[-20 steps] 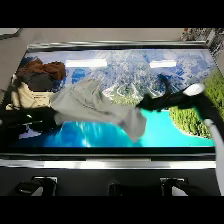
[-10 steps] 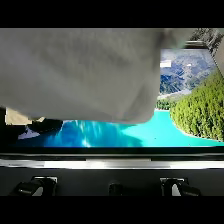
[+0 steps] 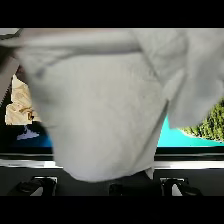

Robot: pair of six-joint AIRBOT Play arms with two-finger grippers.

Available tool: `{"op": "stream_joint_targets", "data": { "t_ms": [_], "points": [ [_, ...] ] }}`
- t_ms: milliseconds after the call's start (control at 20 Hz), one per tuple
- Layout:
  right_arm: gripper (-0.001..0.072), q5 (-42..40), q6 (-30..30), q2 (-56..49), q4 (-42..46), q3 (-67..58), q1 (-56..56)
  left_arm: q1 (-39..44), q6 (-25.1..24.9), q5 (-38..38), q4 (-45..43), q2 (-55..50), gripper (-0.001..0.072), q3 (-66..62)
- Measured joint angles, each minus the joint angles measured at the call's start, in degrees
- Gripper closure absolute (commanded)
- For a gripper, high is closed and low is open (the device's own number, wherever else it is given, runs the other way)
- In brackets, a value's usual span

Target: Fold the shirts.

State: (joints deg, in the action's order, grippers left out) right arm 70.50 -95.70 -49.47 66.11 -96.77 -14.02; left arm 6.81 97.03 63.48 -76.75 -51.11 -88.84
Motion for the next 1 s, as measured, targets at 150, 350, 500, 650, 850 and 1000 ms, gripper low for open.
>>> {"op": "stream_joint_targets", "data": {
  "t_ms": [150, 350, 500, 650, 850, 1000],
  "points": [
    [0.0669, 0.3, -0.8, -12.0, 1.9, 3.4, 4.1, 0.0, -0.2, -3.7, -0.9, -7.0, 0.0679, 11.4],
    [0.0668, -8.2, -1.6, -29.2, 2.1, 5.6, 11.9, -0.1, -0.4, -7.1, -2.1, -18.2, 0.0679, 17.8],
    [0.0649, -10.6, -2.1, -38.0, 0.2, 6.1, 15.5, -0.2, -0.4, -8.1, 0.3, -25.5, 0.0676, 19.4],
    [0.0236, -10.2, -2.4, -41.4, -1.3, 6.1, 16.1, -0.3, -0.4, -8.3, 4.4, -29.5, 0.0099, 19.7],
    [0.0231, 0.9, 1.2, -40.9, -1.1, 5.4, 8.6, -4.0, -3.8, 0.9, 6.8, -31.0, 0.0106, 17.0],
    [0.0232, 13.2, 4.3, -40.1, 0.3, 9.7, 0.1, -7.8, -7.6, 11.0, 7.7, -29.5, 0.0116, 21.3]
  ]
}}
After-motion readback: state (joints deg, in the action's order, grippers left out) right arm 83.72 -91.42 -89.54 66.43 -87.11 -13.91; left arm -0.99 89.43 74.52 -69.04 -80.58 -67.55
